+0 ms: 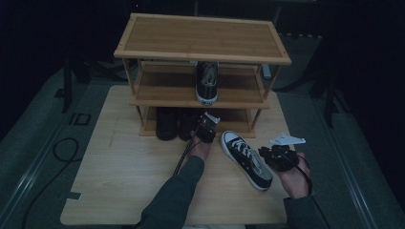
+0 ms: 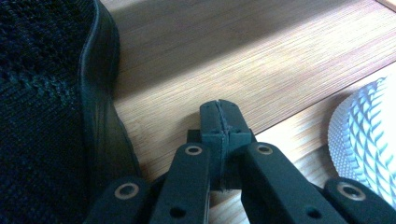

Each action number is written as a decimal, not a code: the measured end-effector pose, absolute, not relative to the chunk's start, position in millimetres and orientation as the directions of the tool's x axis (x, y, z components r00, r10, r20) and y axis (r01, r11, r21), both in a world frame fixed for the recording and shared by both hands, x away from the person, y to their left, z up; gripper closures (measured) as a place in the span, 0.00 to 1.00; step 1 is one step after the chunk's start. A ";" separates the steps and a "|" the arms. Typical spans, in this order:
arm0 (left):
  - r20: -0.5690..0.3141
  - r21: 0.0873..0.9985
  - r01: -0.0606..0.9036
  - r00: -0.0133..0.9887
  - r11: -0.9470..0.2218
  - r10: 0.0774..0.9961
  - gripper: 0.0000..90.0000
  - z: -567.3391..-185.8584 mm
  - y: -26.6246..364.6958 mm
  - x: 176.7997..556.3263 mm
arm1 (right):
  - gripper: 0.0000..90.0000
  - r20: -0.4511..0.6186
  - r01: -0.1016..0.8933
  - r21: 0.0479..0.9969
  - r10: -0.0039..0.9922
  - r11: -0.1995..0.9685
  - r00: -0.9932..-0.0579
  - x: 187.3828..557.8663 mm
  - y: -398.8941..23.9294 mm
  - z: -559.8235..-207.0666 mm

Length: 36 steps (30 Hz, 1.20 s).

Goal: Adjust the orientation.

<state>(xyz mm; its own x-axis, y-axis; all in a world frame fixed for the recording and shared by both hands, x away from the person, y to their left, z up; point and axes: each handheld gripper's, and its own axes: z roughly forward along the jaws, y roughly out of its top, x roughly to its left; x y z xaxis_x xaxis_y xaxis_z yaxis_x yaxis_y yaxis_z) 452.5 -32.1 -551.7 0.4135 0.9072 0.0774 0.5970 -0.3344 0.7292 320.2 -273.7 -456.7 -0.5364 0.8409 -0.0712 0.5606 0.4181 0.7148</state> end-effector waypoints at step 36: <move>0.077 0.730 0.596 0.413 -0.334 0.907 1.00 -551.8 -32.0 452.5 | 0.98 -0.066 0.655 0.584 0.832 0.480 -0.550 349.3 -264.7 -498.5</move>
<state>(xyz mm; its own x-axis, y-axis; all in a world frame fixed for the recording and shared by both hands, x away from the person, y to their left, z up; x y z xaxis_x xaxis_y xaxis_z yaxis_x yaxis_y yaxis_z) 452.5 -32.0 -551.8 0.4135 0.9073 0.0770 0.5965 -0.3337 0.7300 349.3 -264.7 -498.5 -0.5504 0.8323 -0.0658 0.6554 0.4795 0.5836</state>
